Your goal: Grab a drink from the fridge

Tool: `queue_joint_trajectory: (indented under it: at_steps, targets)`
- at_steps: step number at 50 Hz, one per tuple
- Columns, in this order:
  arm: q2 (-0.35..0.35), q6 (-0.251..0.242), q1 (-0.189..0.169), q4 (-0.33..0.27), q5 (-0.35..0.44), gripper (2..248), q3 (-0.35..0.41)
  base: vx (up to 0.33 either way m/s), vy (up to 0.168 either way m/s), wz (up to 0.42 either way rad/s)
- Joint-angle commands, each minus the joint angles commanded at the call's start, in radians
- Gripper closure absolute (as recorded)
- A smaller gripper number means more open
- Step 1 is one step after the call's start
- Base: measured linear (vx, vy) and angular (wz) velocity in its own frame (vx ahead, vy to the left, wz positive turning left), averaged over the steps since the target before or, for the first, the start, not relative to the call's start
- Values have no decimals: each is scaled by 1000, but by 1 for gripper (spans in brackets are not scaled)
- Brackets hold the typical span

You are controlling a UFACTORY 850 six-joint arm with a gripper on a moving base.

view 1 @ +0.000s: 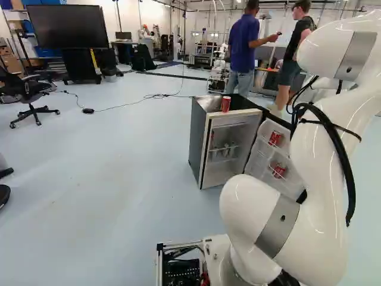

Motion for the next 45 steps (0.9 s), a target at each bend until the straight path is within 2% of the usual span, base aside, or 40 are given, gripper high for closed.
queue_joint_trajectory:
  at_steps: [30,45]
  targets:
    - [-152,0,-50,0,-189,3,-141,0,0,0]
    - [-190,0,-52,0,-206,3,-158,0,0,0]
